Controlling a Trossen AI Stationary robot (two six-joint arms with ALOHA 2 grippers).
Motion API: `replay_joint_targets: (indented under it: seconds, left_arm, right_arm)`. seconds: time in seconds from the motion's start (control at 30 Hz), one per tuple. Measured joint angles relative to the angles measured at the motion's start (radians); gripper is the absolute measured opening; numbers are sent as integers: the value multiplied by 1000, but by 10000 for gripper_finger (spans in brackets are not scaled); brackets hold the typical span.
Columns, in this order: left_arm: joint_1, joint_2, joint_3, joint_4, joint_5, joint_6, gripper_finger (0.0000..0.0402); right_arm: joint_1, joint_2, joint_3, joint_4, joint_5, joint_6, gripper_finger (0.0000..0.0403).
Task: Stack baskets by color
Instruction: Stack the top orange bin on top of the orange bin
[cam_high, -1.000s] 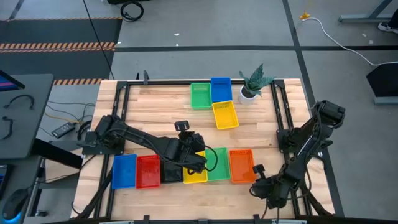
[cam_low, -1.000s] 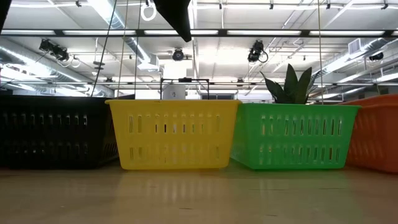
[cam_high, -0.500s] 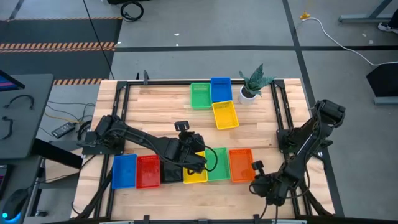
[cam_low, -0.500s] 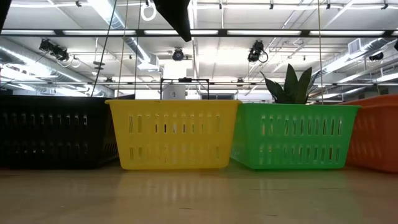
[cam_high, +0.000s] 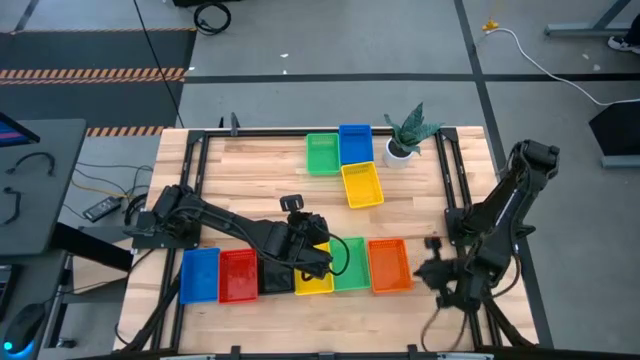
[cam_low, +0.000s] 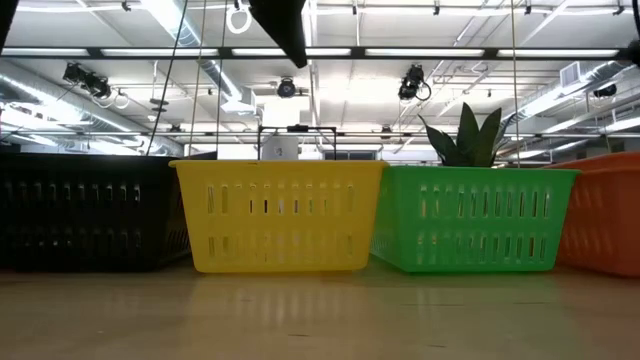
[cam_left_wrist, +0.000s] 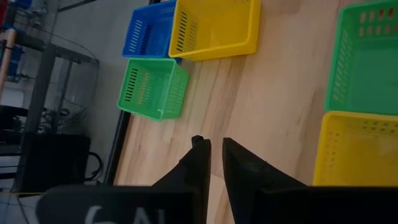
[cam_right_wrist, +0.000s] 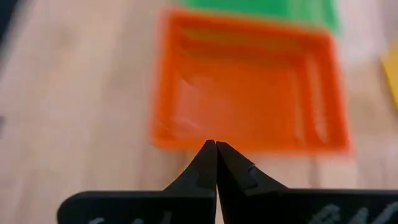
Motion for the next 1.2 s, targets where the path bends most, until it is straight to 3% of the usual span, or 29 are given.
replay_joint_targets:
  seconds: [0.1,0.2,0.4,0.77,1.2]
  left_arm:
    - [-1,0,0,0,22,-8,46]
    - [-6,0,0,0,26,-8,46]
    - [-7,0,0,2,26,-8,45]
    - [-7,0,0,8,26,-8,41]
    - [-51,0,0,9,35,-9,39]
  right_arm:
    - [-1,-31,-63,-36,-5,164,2]
    - [-17,-34,-137,40,-26,212,2]
    - [-81,-7,-222,252,-33,172,3]
    - [-145,-2,-223,337,-43,60,3]
    - [-128,-16,-223,399,-113,98,4]
